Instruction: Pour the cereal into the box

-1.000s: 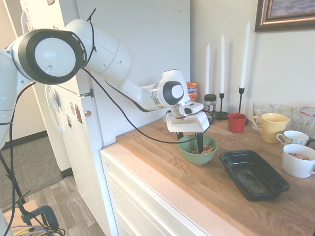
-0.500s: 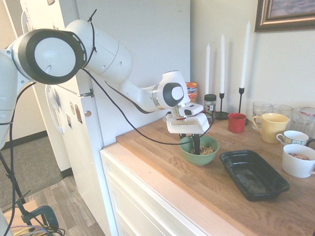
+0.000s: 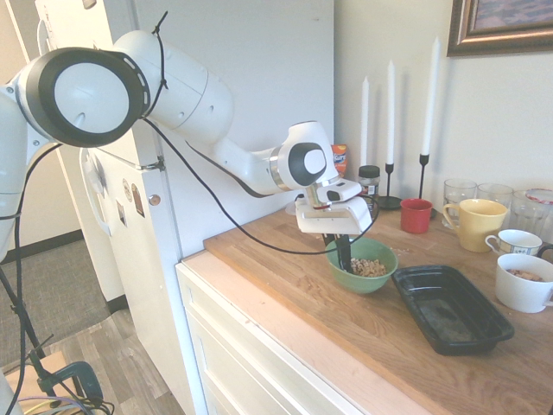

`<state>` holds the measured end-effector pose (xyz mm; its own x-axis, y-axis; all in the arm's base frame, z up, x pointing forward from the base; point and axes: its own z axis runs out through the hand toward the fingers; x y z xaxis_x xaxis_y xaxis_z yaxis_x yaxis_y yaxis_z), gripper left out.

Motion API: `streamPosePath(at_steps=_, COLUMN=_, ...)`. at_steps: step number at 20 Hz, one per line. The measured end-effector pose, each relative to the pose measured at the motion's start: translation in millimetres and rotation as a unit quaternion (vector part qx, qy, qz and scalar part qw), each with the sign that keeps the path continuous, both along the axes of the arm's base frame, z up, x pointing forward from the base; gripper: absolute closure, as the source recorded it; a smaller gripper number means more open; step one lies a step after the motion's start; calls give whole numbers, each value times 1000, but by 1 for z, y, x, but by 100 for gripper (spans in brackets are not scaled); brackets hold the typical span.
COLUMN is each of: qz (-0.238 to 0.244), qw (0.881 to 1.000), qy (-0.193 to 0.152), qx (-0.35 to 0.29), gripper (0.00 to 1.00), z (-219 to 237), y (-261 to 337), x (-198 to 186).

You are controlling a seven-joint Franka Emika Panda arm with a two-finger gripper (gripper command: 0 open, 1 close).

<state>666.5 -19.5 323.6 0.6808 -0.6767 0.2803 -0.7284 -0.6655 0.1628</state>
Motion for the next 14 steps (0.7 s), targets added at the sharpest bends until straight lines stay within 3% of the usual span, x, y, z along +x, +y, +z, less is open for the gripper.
streamPosePath(at_steps=7, qz=-10, qw=1000, qy=-11, qx=18, gripper=100, z=12, y=-10, x=6)
streamPosePath(at_steps=14, qz=8, qw=998, qy=-46, qx=51, gripper=100, z=63, y=-7, x=25)
